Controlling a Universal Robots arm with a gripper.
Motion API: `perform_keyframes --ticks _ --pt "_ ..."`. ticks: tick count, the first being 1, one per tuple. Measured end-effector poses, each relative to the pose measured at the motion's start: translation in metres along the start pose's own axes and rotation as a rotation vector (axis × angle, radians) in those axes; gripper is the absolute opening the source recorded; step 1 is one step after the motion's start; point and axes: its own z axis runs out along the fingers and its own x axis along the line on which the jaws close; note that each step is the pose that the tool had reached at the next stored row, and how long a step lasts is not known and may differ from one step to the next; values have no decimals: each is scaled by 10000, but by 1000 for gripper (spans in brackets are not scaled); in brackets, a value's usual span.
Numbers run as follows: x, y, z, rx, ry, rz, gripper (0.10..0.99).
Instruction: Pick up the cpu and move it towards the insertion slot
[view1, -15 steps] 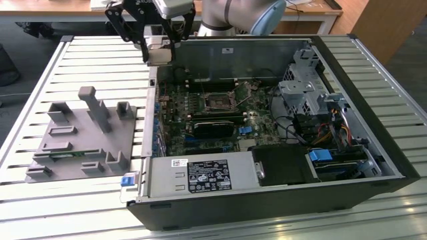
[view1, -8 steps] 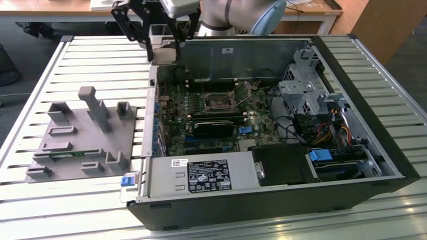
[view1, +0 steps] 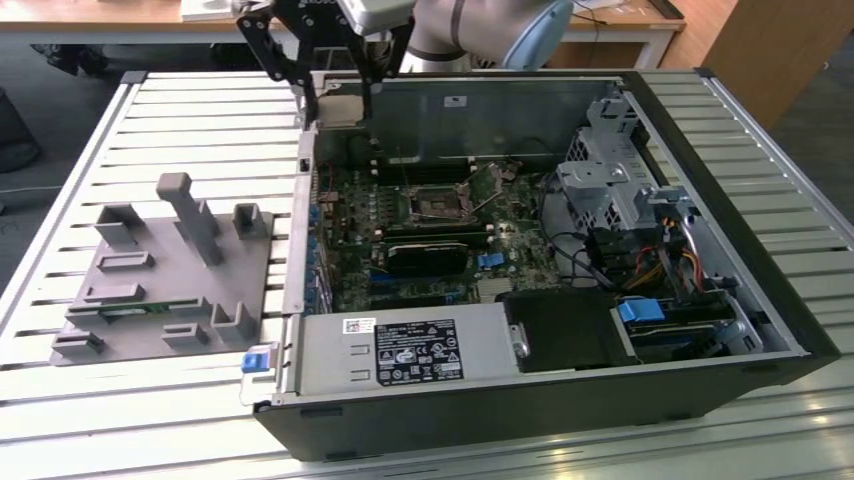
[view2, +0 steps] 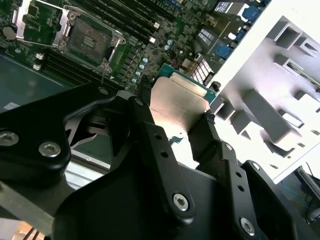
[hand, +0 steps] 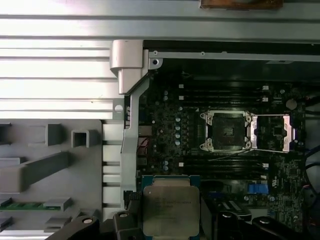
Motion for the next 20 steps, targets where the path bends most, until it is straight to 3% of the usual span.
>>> perform_keyframes --ticks 20 --pt "-262 43 4 0 0 0 541"
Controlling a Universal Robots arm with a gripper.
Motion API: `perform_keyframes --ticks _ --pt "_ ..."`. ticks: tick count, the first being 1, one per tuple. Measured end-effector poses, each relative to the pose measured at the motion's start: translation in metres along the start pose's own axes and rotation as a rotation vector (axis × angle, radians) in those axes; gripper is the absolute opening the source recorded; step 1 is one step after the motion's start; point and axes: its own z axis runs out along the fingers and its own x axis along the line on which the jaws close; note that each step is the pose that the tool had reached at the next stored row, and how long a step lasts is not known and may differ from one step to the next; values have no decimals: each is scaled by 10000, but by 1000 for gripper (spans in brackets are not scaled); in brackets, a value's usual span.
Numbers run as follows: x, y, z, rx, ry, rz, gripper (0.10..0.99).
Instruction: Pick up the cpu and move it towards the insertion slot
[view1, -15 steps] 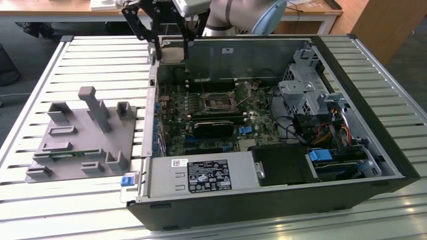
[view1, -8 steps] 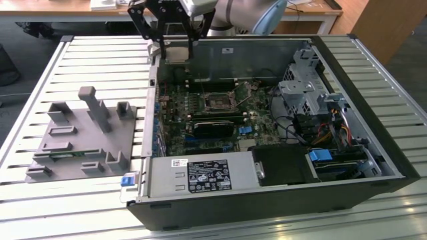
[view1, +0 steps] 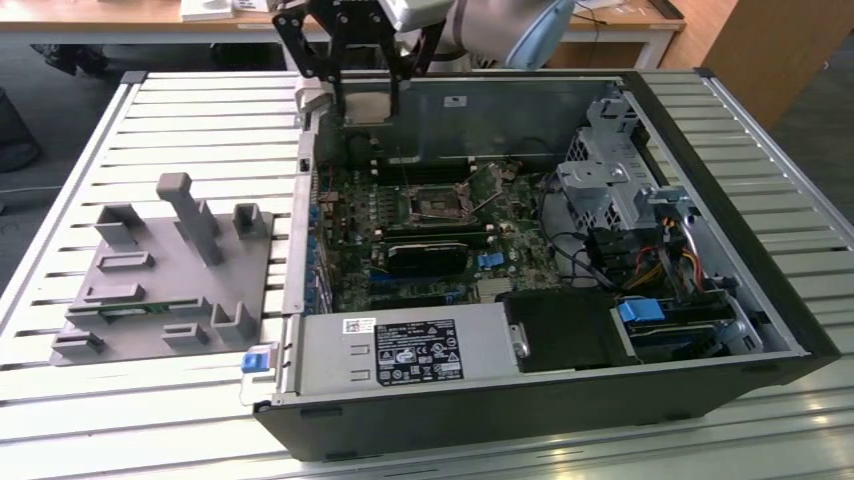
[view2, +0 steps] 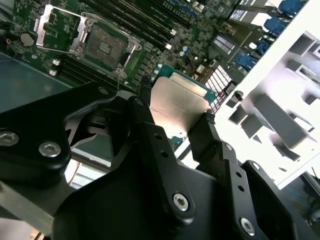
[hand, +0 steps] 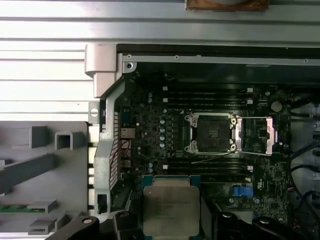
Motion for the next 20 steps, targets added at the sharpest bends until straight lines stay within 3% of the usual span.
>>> perform_keyframes --ticks 20 --pt "-288 63 5 0 0 0 541"
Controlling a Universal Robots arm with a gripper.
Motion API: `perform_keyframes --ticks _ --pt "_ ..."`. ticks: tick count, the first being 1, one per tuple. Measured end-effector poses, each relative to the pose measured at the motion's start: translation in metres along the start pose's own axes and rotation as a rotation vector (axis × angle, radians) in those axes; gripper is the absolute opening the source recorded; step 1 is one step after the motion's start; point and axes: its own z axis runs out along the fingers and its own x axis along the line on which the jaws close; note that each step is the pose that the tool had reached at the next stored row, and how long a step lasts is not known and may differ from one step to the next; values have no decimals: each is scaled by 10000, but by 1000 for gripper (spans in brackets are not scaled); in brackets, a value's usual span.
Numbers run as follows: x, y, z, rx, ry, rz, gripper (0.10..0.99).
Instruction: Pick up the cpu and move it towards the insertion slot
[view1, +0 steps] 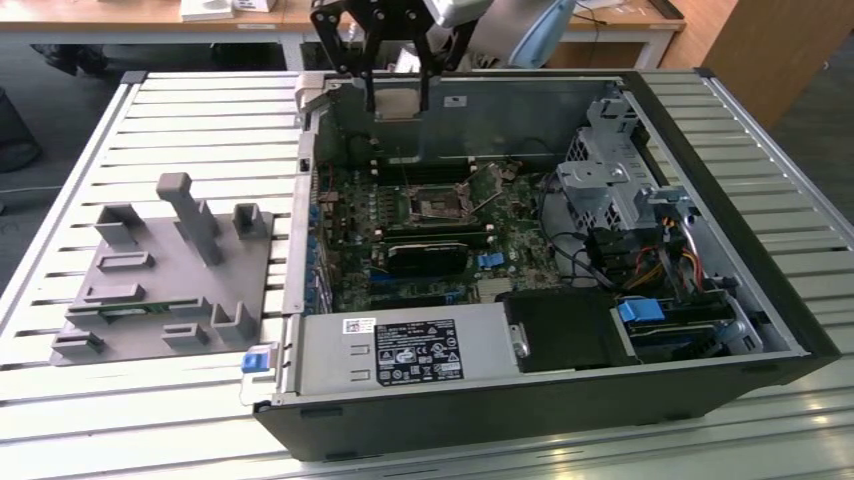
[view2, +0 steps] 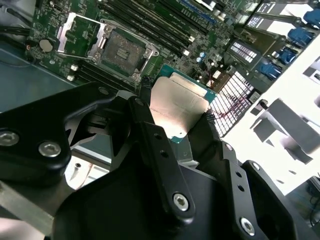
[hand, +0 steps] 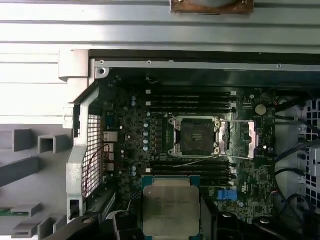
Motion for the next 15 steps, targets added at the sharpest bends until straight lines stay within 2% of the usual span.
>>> perform_keyframes --ticks 15 --pt "-202 82 5 0 0 -3 541"
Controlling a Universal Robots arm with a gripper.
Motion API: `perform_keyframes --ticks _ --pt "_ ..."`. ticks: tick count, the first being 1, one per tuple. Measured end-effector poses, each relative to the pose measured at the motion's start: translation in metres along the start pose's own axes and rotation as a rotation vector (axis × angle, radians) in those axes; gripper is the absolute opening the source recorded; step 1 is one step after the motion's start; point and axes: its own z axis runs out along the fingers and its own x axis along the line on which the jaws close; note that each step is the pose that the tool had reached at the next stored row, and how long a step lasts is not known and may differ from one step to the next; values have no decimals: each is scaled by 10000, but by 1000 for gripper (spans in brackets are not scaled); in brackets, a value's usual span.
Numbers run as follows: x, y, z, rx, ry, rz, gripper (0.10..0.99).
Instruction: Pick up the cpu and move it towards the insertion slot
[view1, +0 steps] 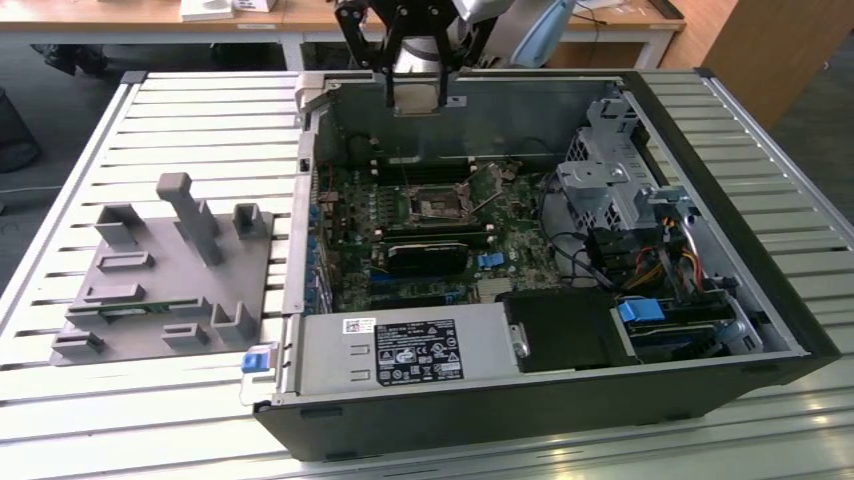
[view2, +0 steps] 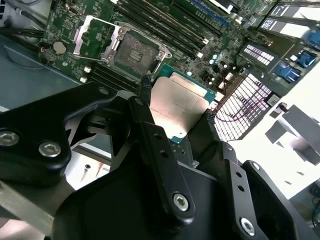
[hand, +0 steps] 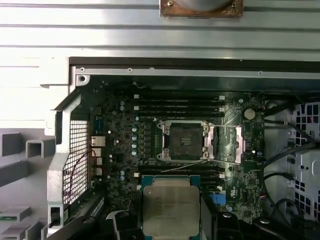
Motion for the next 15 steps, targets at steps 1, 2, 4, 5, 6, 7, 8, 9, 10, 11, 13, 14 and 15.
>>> perform_keyframes --ticks 1,2,4,5,6,7,8,9,10,11,13,14,15 --pt "-24 11 1 0 -1 -1 541" --pt "-37 17 1 0 0 -1 541" --pt "-63 28 1 1 0 -1 541" --pt "-76 35 2 0 0 -1 541" --pt "-93 42 2 0 0 -1 541" --pt "-112 48 3 0 0 -2 541" --pt "-129 53 3 -1 -1 -2 541" --pt "-145 57 3 0 -1 -3 541" --pt "-160 62 4 0 0 -3 541" --pt "-172 67 4 0 0 -3 541" --pt "-202 78 5 -1 0 -2 541" --pt "-221 84 6 -1 -1 -2 541" --pt "-237 91 6 -1 -1 -2 541"
